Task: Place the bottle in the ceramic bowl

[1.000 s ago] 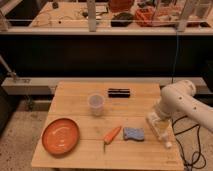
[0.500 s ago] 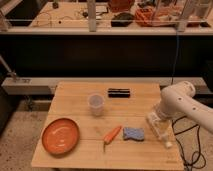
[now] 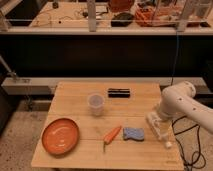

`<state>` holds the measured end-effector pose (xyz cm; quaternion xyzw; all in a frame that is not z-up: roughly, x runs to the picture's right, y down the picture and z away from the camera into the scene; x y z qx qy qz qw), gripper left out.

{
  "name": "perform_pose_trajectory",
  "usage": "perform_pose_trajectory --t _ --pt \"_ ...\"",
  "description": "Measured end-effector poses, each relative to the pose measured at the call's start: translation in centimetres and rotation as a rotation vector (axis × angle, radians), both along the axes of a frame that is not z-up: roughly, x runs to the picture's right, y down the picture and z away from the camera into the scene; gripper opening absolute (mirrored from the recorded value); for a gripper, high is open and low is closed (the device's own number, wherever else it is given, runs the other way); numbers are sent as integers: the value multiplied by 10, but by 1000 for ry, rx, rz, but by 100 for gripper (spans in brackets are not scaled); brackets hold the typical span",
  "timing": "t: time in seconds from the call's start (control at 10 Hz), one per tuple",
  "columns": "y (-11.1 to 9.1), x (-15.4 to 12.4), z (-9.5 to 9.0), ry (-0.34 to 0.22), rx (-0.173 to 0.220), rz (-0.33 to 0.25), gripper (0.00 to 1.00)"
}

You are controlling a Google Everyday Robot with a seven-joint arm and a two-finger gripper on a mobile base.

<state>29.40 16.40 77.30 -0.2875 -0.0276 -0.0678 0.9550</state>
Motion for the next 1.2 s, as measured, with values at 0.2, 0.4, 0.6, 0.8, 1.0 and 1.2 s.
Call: perform_pose_trajectory --t 0.2,0.4,0.6,0.8,1.0,1.2 --pt "3 3 1 -1 -1 -13 80" --pt "2 4 2 -16 2 -33 80" --pt "5 6 4 -26 -2 -48 80" --pt "6 9 6 -33 -1 -59 80" --pt "7 9 7 -49 -3 -84 80" --pt "10 9 10 -66 -5 -104 80"
